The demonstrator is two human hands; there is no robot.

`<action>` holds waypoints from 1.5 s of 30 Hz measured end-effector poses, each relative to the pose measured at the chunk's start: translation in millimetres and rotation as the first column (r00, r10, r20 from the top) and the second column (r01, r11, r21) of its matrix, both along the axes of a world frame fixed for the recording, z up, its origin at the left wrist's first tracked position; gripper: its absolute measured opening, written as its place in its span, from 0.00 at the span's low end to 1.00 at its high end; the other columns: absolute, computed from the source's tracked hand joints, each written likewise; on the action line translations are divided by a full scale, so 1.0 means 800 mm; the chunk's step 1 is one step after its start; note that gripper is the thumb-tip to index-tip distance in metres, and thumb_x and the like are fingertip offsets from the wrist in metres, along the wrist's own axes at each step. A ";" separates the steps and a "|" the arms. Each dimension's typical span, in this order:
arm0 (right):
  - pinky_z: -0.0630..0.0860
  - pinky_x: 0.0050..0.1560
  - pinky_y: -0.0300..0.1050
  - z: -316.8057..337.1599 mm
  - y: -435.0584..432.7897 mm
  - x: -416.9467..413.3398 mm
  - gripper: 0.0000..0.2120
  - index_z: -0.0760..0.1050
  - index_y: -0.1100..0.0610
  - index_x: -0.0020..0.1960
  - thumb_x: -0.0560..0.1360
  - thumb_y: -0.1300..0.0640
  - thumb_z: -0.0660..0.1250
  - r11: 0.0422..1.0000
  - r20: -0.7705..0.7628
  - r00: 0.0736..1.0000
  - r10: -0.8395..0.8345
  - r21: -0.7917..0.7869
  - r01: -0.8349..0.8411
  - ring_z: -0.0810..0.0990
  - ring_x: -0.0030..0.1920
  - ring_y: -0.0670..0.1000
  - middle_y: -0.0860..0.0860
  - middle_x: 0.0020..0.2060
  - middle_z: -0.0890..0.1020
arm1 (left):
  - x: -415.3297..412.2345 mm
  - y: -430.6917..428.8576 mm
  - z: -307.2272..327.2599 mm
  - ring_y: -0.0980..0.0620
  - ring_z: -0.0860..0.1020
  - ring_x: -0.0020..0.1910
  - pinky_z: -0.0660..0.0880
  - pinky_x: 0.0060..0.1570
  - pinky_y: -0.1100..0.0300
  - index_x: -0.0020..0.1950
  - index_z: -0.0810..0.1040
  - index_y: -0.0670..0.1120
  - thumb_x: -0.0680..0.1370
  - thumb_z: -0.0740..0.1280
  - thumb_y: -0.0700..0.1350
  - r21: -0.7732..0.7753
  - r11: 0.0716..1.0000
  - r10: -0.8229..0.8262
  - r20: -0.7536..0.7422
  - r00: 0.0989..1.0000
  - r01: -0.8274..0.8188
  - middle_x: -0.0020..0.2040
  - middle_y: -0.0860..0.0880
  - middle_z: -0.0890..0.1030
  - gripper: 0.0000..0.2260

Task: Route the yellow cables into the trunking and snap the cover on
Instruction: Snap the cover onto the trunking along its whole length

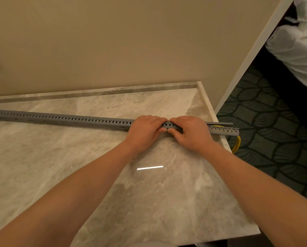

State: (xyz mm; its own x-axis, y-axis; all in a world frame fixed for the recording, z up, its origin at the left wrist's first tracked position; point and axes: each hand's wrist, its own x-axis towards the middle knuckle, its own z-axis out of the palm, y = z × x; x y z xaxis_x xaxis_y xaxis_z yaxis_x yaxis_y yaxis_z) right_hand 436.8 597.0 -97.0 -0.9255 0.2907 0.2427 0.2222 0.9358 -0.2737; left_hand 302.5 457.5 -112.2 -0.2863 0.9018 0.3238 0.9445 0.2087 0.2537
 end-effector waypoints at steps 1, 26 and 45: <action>0.73 0.38 0.45 0.001 -0.001 0.002 0.16 0.80 0.50 0.54 0.74 0.43 0.62 1.000 -0.003 1.000 -0.001 -0.001 0.001 0.81 0.41 0.51 0.48 0.40 0.83 | 0.002 -0.001 0.001 0.48 0.81 0.44 0.74 0.45 0.53 0.59 0.79 0.46 0.78 0.58 0.54 -0.005 1.000 0.009 -0.001 1.000 -0.009 0.49 0.50 0.84 0.18; 0.79 0.50 0.49 0.017 0.076 0.107 0.16 0.81 0.50 0.58 0.71 0.51 0.73 0.998 -0.064 0.997 -0.042 -0.054 0.038 0.82 0.51 0.50 0.46 0.53 0.83 | 0.097 0.088 0.024 0.51 0.74 0.60 0.65 0.61 0.55 0.71 0.68 0.53 0.78 0.60 0.62 -0.211 0.973 0.108 0.080 0.991 -0.089 0.62 0.53 0.78 0.25; 0.72 0.38 0.46 0.027 0.087 0.100 0.21 0.67 0.44 0.71 0.79 0.50 0.62 0.965 0.169 0.971 0.169 0.174 -0.199 0.74 0.50 0.53 0.51 0.52 0.74 | 0.090 0.092 0.049 0.59 0.79 0.48 0.76 0.50 0.58 0.55 0.81 0.58 0.67 0.76 0.56 -0.246 0.961 0.237 0.512 0.826 -0.124 0.48 0.59 0.83 0.17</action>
State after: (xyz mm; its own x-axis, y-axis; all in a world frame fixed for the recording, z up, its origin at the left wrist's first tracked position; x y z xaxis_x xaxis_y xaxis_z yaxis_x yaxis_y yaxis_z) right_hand 516.4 666.8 -75.5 -0.9888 0.0746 0.1296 0.0665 0.9956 -0.0653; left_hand 374.1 531.3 -72.8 -0.5261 0.8444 -0.1014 0.6145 0.4598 0.6411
